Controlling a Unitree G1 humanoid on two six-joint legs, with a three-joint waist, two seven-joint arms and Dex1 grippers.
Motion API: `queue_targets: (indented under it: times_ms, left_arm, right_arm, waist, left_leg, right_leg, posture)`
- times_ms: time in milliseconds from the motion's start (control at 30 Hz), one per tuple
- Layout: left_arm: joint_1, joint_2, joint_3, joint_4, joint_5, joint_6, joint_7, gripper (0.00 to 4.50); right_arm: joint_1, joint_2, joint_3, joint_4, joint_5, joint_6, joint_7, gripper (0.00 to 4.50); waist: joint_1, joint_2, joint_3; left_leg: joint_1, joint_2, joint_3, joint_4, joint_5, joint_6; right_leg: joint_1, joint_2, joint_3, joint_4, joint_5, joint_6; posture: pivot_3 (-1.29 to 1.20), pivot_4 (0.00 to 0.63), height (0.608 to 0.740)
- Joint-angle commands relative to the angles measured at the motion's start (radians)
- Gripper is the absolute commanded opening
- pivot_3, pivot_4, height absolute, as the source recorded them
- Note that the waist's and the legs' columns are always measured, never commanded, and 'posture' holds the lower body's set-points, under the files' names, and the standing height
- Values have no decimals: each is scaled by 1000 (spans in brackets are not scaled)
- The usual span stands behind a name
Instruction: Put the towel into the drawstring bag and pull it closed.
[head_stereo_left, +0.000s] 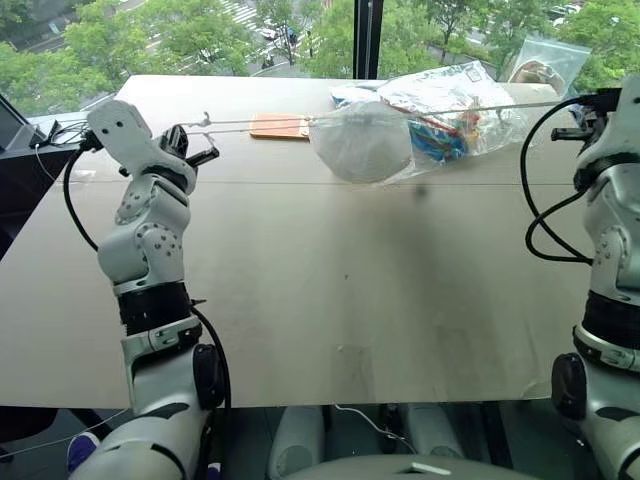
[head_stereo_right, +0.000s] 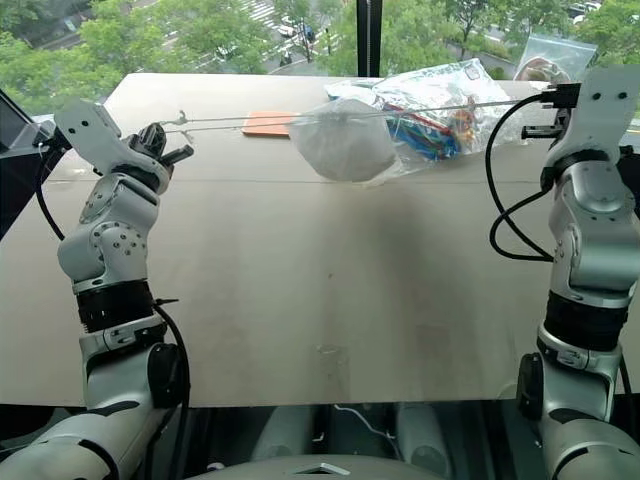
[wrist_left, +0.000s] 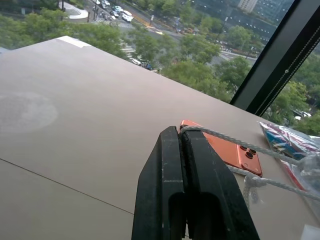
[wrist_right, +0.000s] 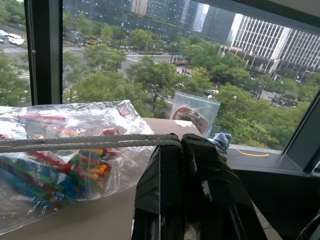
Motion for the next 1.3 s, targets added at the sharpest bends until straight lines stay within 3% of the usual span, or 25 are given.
queue_targets:
  times_ms: [33, 233, 467, 533, 600, 633, 733, 867, 933, 1033, 1133, 1200, 1233, 1267, 1300]
  left_arm:
    - [-111, 113, 76, 67, 35, -96, 9, 13]
    - [-230, 186, 3, 232, 48, -181, -115, 13]
    - [24, 102, -72, -75, -87, -46, -293, 13]
    - [127, 77, -67, -191, -159, 29, -312, 13]
    - [318, 87, -126, -346, -218, 116, -409, 13]
    - [392, 85, -150, -381, -223, 124, -446, 13]
    - [562, 98, -230, -411, -168, 70, -549, 13]
    - [636, 130, -287, -406, -87, -22, -643, 13]
    - [653, 141, -285, -401, -108, -44, -720, 530]
    - [681, 171, -263, -402, -130, -63, -803, 1654]
    - [727, 213, -226, -426, -148, -63, -869, 3214]
    - [762, 236, -199, -440, -166, -52, -900, 3956]
    - [785, 250, -188, -442, -165, -59, -921, 4092]
    - [805, 260, -178, -443, -163, -68, -937, 4499]
    - [826, 270, -161, -445, -164, -71, -946, 4500]
  right_arm:
    - [-65, -135, -157, -8, -46, -41, -49, 0]
    - [-88, -244, -140, 59, -20, -89, 6, 0]
    - [214, -172, -144, -251, 214, -38, 233, 0]
    - [371, -170, -156, -397, 372, 31, 361, 0]
    - [713, -220, -141, -597, 543, 121, 567, 0]
    - [839, -225, -125, -649, 581, 149, 603, 0]
    - [1046, -242, -21, -665, 497, 66, 622, 0]
    - [1085, -254, 84, -577, 332, -66, 589, 0]
    - [1077, -217, 90, -535, 313, -111, 571, 0]
    - [1117, -191, 82, -519, 296, -204, 607, 944]
    - [1174, -167, 34, -531, 319, -275, 651, 2499]
    - [1202, -155, -3, -546, 350, -299, 674, 3294]
    - [1216, -152, -27, -555, 381, -301, 692, 3487]
    - [1229, -151, -43, -559, 395, -311, 707, 3962]
    - [1238, -148, -71, -557, 401, -324, 714, 4446]
  waist:
    - [0, 0, 0]
    - [-5, 0, 0]
    - [-7, 0, 0]
    - [-7, 0, 1]
    - [-3, 1, 0]
    - [1, 2, -1]
    - [-5, 3, 0]
    - [-14, -1, 1]
    - [-15, 0, 1]
    - [-13, 4, 2]
    - [-8, 5, 2]
    - [-8, 5, 2]
    - [-6, 5, 2]
    - [-6, 5, 2]
    - [-6, 5, 1]
  left_leg:
    - [0, 0, 0, 0, 0, 0]
    - [1, -1, 1, -1, 0, 0]
    - [1, 2, 1, -2, 3, -5]
    - [-1, 3, 1, -2, 3, -5]
    - [0, 4, -1, -2, 1, -3]
    - [1, 4, -1, -4, 0, -1]
    - [11, 5, -1, -4, -5, 1]
    - [17, 4, 2, 2, -6, 4]
    - [20, 6, -2, 3, -8, 1]
    - [20, 7, -4, 3, -9, 0]
    - [20, 6, -4, 3, -8, 1]
    - [19, 6, -2, 2, -6, 4]
    - [19, 6, -2, 1, -7, 3]
    - [19, 4, -2, -1, -7, 3]
    - [18, 5, -1, -1, -8, 2]
  right_leg:
    - [0, 0, 0, 0, 0, 0]
    - [0, 0, 1, -1, 0, 0]
    - [0, -2, 1, -1, 0, 0]
    - [-2, -1, 2, 0, 0, 0]
    - [-1, -1, 1, -1, 0, 0]
    - [1, -1, 0, -2, -1, 1]
    - [10, -3, 2, -2, -9, 8]
    - [14, -2, 2, -2, -12, 5]
    - [16, -5, 1, -5, -12, 5]
    - [17, -7, 0, -5, -12, 5]
    - [17, -6, 0, -2, -12, 5]
    - [16, -3, 2, 0, -12, 4]
    - [16, -3, 2, -1, -12, 4]
    - [16, -2, 3, -1, -12, 4]
    - [15, -1, 5, -1, -12, 5]
  posture:
    - [0, 150, 740]
    - [0, 150, 740]
    - [0, 150, 740]
    - [0, 150, 740]
    - [0, 150, 740]
    - [0, 150, 740]
    - [0, 150, 740]
    - [0, 150, 740]
    - [0, 150, 740]
    - [0, 150, 740]
    - [0, 150, 740]
    - [0, 150, 740]
    - [0, 150, 740]
    - [0, 150, 740]
    - [0, 150, 740]
